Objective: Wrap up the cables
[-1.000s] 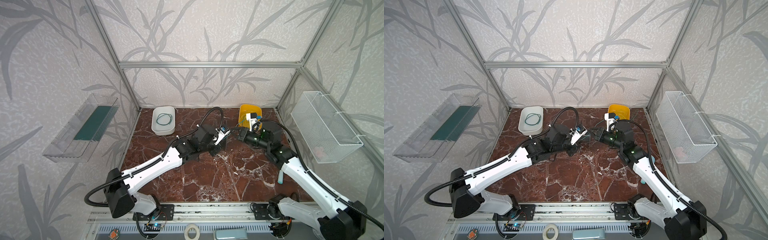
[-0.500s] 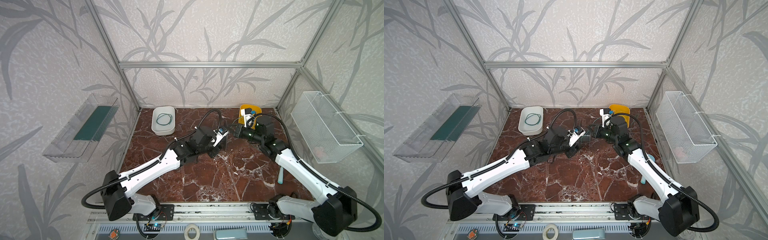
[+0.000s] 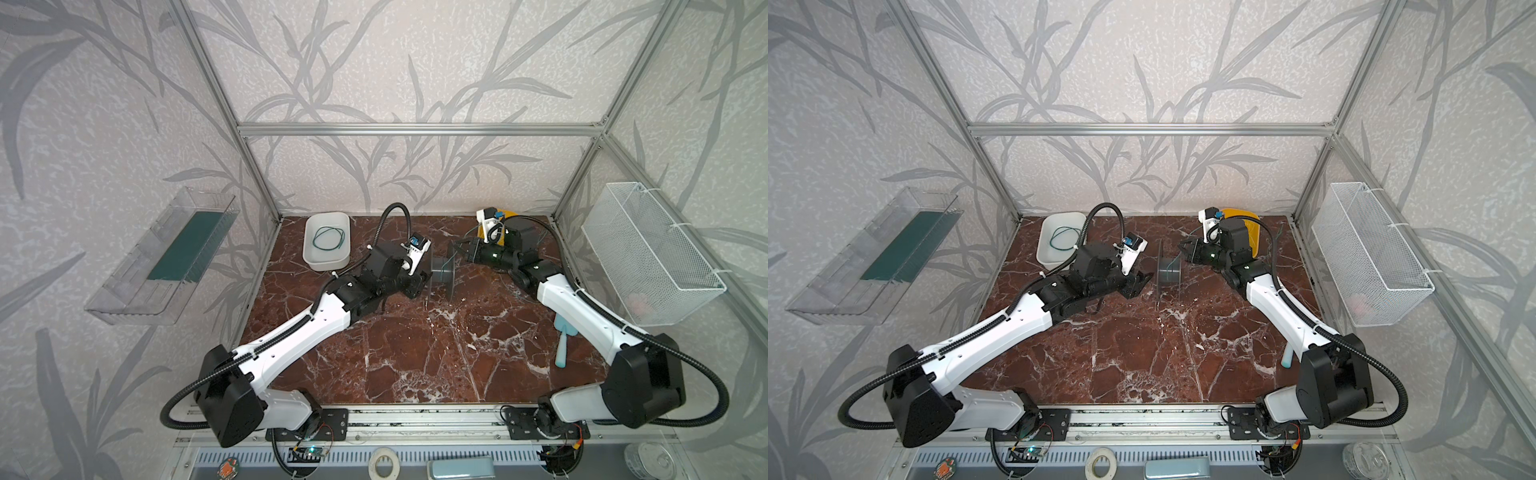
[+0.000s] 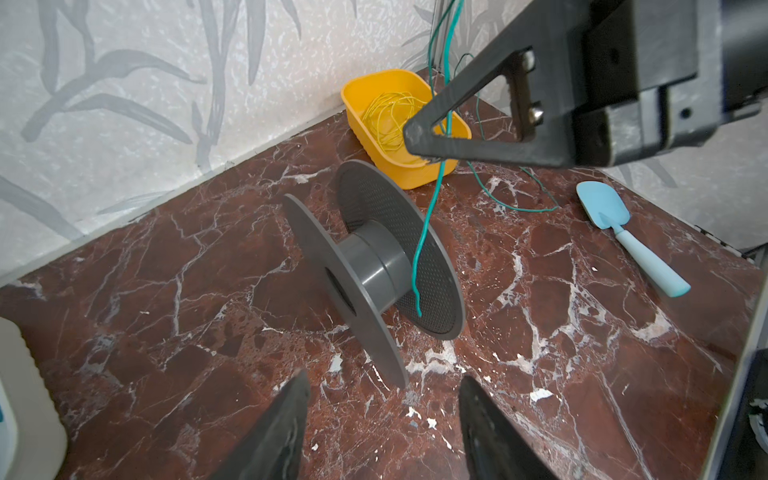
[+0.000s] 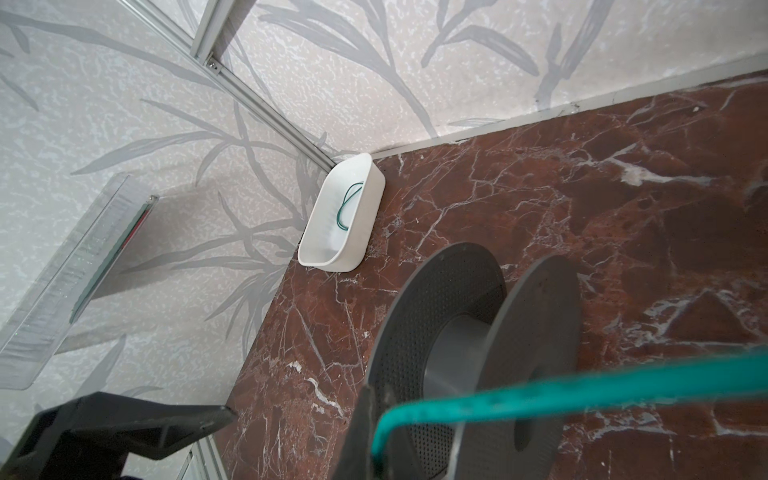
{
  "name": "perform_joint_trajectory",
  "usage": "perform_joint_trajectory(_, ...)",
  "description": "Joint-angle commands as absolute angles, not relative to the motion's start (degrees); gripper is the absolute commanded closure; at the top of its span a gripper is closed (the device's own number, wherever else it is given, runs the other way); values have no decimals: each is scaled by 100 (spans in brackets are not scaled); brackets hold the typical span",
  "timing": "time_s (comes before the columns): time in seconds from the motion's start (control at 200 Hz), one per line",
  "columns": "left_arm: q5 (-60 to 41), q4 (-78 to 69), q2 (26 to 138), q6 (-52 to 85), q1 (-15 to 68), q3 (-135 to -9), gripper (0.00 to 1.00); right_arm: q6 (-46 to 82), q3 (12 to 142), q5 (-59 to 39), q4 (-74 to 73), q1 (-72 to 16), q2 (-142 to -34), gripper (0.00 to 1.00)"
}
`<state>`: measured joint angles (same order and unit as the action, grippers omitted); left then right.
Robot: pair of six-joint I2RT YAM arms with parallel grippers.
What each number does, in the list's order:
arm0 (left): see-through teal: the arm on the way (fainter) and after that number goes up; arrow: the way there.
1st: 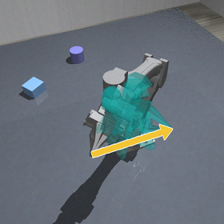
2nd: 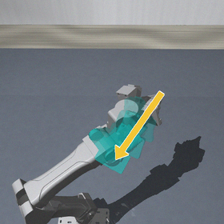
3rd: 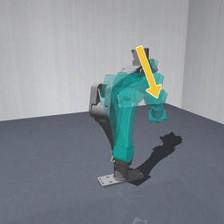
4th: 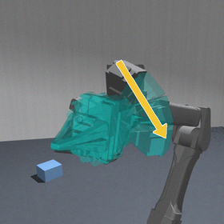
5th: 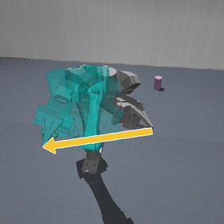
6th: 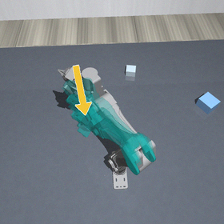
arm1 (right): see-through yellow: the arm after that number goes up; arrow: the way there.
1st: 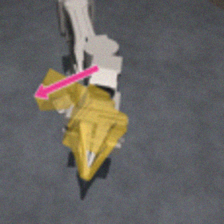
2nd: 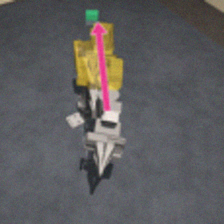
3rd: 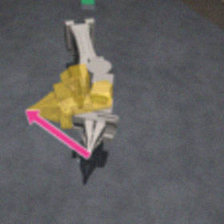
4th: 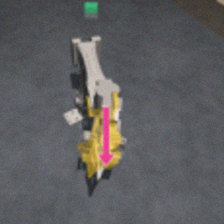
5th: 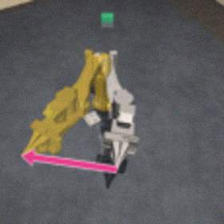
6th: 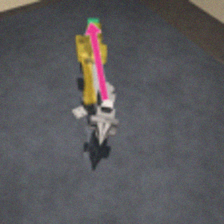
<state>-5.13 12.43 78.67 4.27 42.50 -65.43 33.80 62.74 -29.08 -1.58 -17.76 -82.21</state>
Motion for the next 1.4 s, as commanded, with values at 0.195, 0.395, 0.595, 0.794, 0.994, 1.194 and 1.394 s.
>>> perform_joint_trajectory(0.195, -639, 44, 8468, 1149, 4306, -6337, 30, 4284, 6141, -3467, -1032, -1608, -8469, 100)
perform_joint_trajectory(0.395, -203, -239, 8663, 1254, 4380, -6361, 30, 4489, 6133, -3593, -1211, -1557, -8670, 100)
perform_joint_trajectory(0.595, 1010, 417, 9255, 710, 4925, -7037, 35, 4524, 6088, -3665, -1282, -1490, -8692, 100)
perform_joint_trajectory(0.794, 1765, 619, 9538, 781, 5120, -7329, 41, 4520, 6068, -3797, -1263, -1433, -8703, 100)
perform_joint_trajectory(0.994, 1842, 805, 9548, 765, 5117, -7460, 42, 4515, 6052, -3807, -1255, -1398, -8740, 100)
perform_joint_trajectory(1.194, 1945, 904, 9535, 737, 5072, -7435, 45, 4615, 5979, -3916, -1380, -1389, -8807, 100)
perform_joint_trajectory(1.394, 1528, 968, 9480, 661, 4863, -7418, 50, 4622, 5867, -3922, -1382, -1389, -8741, 100)
